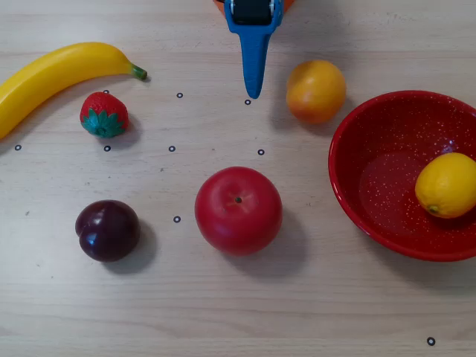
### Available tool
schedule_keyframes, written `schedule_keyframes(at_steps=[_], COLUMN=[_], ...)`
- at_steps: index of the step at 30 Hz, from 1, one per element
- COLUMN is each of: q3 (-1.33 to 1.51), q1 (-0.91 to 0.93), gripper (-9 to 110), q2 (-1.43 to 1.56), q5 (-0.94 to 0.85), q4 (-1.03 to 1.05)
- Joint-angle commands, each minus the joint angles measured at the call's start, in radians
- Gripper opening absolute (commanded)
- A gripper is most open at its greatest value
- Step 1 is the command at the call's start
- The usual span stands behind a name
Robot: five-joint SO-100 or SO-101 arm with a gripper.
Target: Put the lemon in the red bowl.
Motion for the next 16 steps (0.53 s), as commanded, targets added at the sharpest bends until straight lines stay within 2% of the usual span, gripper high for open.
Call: schedule_keyframes(at_steps=[1,16], q3=[0.009,0.009], q1=[0.006,0.011], gripper=[0,0], q2=[0.015,0.014], q5=[-0.002,0.006], q4=[0.008,0.008])
